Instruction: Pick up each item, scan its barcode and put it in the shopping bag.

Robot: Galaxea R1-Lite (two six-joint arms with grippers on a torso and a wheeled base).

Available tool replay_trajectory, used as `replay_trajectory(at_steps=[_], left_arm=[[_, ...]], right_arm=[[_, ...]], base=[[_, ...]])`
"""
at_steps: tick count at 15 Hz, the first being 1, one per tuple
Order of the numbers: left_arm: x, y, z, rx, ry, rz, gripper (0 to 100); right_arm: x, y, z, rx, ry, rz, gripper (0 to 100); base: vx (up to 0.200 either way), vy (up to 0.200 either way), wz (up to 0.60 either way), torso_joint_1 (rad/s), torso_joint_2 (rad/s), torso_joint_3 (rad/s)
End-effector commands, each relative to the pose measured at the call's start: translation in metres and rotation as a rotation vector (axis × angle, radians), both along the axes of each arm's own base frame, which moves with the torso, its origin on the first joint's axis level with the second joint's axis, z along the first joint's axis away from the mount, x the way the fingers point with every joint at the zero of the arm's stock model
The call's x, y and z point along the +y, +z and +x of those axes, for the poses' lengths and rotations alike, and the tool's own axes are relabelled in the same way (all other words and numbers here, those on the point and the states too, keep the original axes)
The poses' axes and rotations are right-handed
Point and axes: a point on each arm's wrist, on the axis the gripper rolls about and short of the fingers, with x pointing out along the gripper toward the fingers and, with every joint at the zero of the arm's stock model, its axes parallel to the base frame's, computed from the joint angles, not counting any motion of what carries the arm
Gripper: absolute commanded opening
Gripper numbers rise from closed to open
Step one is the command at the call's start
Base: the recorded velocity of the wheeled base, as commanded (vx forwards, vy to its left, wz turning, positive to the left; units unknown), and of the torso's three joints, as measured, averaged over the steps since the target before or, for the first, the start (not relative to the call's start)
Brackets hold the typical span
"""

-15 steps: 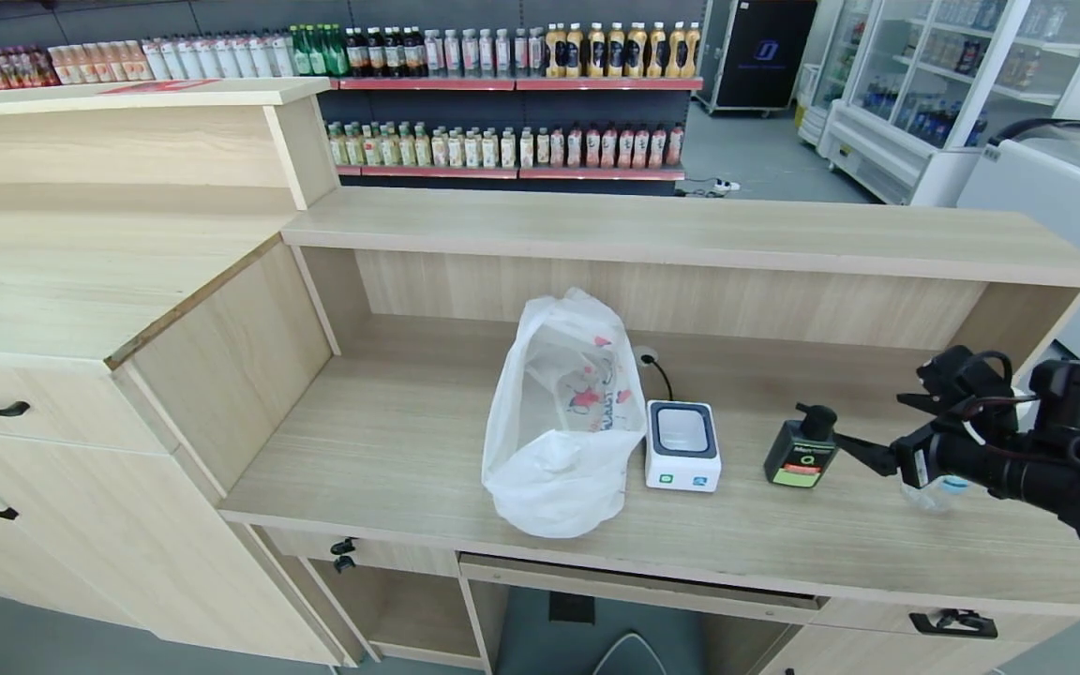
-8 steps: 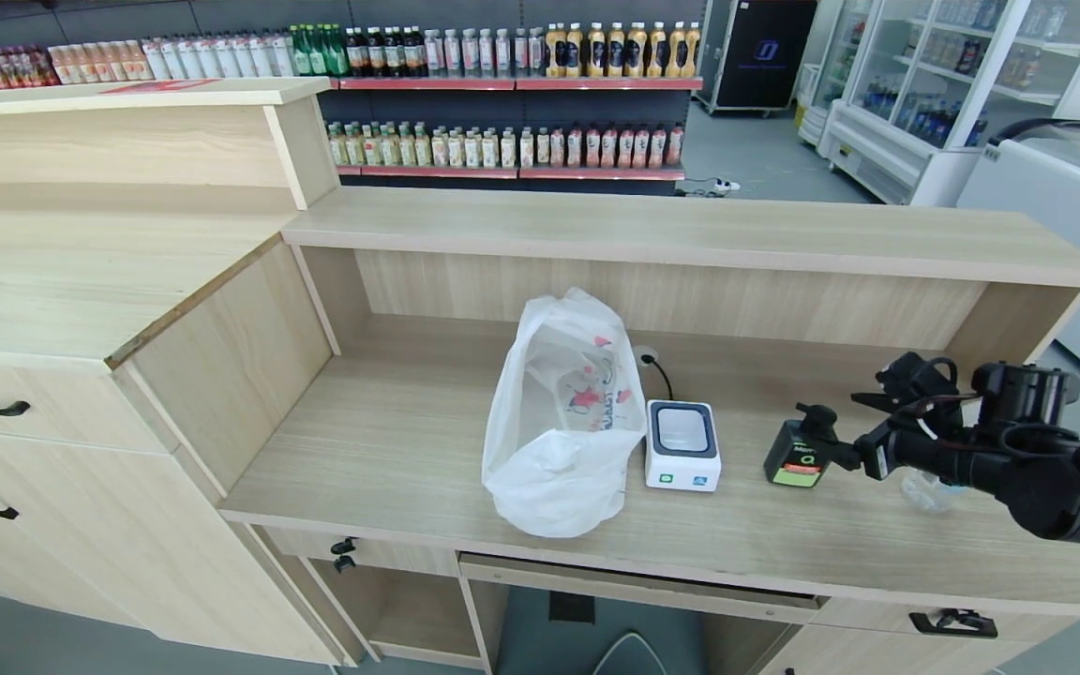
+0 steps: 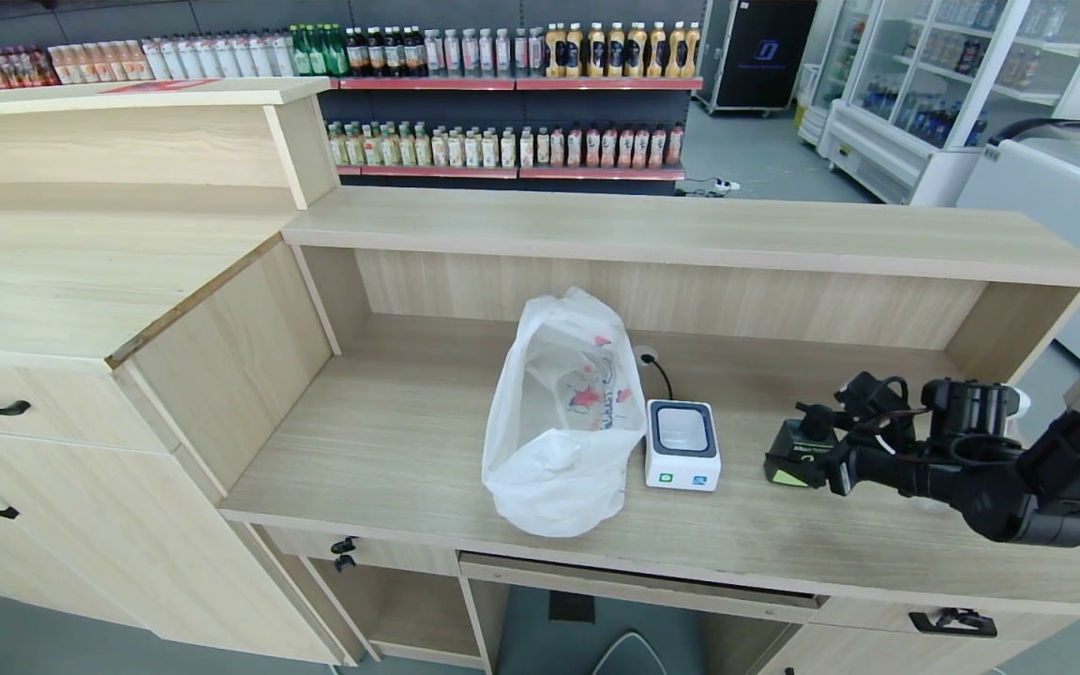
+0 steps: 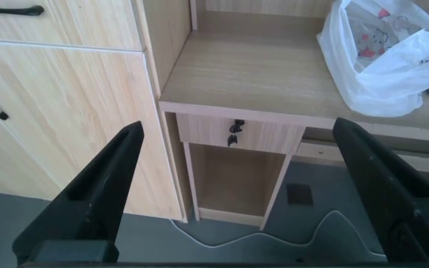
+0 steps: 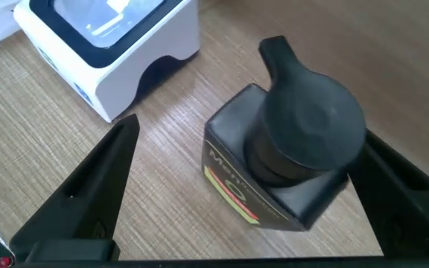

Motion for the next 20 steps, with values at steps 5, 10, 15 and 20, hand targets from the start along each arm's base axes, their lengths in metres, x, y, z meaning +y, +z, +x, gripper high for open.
replay_trajectory(at_steps=[5, 10, 15, 20], left_arm=[[0.000, 0.000, 0.000, -0.001, 0.001, 0.000, 100], [0.000, 0.000, 0.000, -0.001, 0.001, 0.000, 100], [0.000, 0.000, 0.000, -0.001, 0.001, 0.000, 100], [0.000, 0.000, 0.000, 0.001, 0.001, 0.000, 100]], right_arm=[[0.010, -0.020, 0.004, 0.042, 0.024, 0.001, 100], [0.010, -0.023, 0.005, 0.039, 0.032, -0.002, 100], [0.006, -0.017, 0.003, 0.032, 0.041, 0.009, 0], [0.005, 0.014, -0.003, -0.070, 0.040, -0.006, 0]], base=[[0.000, 0.000, 0.00, 0.000, 0.00, 0.000], [0.000, 0.000, 0.00, 0.000, 0.00, 0.000], [0.000, 0.000, 0.00, 0.000, 0.00, 0.000], [0.000, 0.000, 0.00, 0.000, 0.00, 0.000]])
